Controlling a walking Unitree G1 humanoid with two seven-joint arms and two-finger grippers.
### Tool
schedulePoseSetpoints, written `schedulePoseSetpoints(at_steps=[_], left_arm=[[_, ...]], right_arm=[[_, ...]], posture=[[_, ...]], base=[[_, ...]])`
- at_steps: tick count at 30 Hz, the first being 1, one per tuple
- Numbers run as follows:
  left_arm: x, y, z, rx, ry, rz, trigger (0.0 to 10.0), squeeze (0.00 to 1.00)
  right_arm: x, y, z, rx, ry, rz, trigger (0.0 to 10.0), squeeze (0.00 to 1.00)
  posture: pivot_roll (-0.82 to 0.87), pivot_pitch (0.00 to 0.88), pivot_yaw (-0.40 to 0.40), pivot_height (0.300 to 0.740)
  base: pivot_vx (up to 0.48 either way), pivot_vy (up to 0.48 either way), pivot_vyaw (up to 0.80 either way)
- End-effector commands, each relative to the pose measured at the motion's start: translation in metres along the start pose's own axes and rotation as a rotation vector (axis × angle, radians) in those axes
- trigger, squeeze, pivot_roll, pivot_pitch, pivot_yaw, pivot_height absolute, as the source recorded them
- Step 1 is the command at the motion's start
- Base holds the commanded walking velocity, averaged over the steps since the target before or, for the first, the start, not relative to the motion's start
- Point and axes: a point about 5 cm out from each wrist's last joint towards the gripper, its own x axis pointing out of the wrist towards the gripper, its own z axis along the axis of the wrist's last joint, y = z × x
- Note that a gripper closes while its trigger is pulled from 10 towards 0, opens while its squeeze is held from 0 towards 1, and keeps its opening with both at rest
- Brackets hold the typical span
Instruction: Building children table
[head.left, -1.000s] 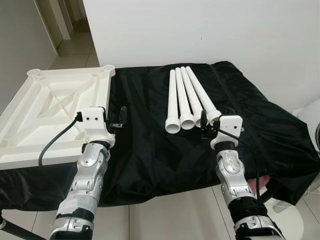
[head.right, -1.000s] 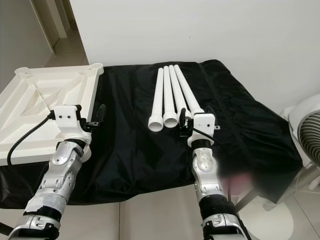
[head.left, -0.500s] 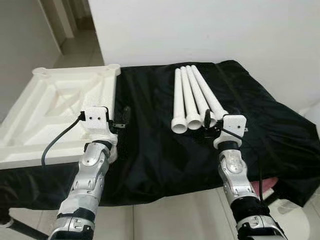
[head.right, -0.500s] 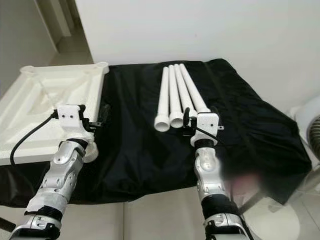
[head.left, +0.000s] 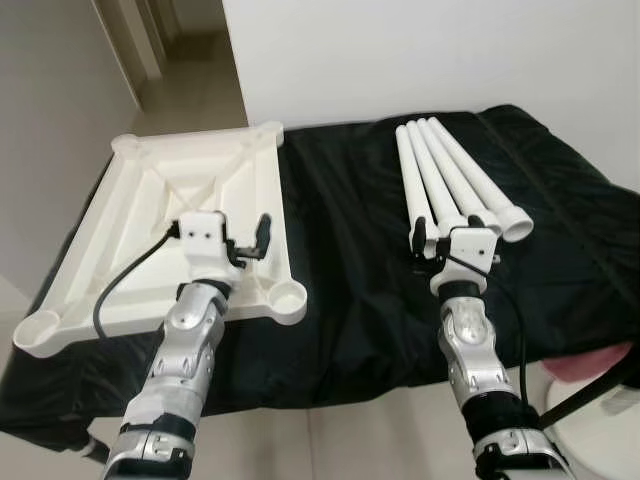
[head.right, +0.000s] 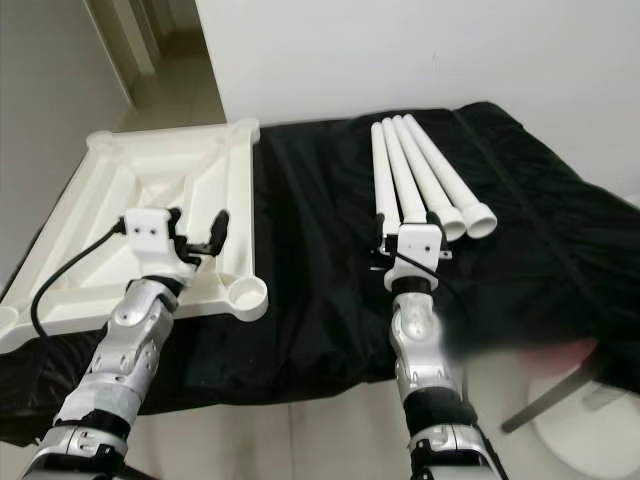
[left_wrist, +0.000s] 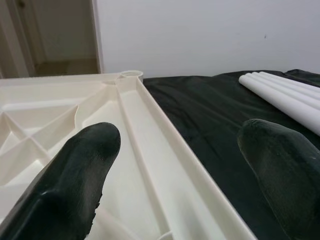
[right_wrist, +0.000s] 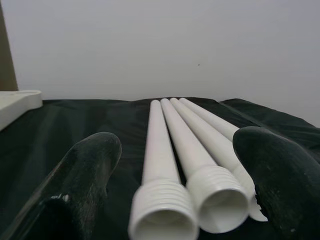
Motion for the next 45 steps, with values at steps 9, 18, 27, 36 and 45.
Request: schedulePoseSetpoints(at_steps=[9,18,27,36,45], left_arm=[[-0.003,-0.006,-0.002,0.022,-0.001,-0.023,10.0,0.0],[-0.003,-0.005,-0.001,0.052,-0.001,-0.034,10.0,0.0],[0.001,-0.004,-0.005,0.017,0.038,0.039,10.0,0.0],[0.006,-0.017,-0.007,-0.047,0.083,-0.007,10.0,0.0],[0.012,-0.026,0.002,-0.002,0.077,-0.119,10.0,0.0]], right_arm=[[0.001,0.006,-0.001,0.009,0.011,0.012,10.0,0.0],[0.001,0.006,-0.002,0.011,0.012,0.015,10.0,0.0],[-0.001,0.007,-0.005,0.043,0.046,0.001,10.0,0.0],[-0.006,0.007,-0.009,0.026,0.076,0.02,10.0,0.0],[0.002,0.0,-0.012,0.013,0.117,0.033,10.0,0.0]], posture=[[-0.03,0.0,0.071,0.74],[-0.03,0.0,0.071,0.74],[-0.03,0.0,0.063,0.74],[-0.04,0.0,0.054,0.74],[-0.05,0.0,0.042,0.74]], base=[[0.0,0.0,0.0],[0.0,-0.147,0.0],[0.0,-0.32,0.0],[0.0,0.0,0.0],[0.0,0.0,0.0]])
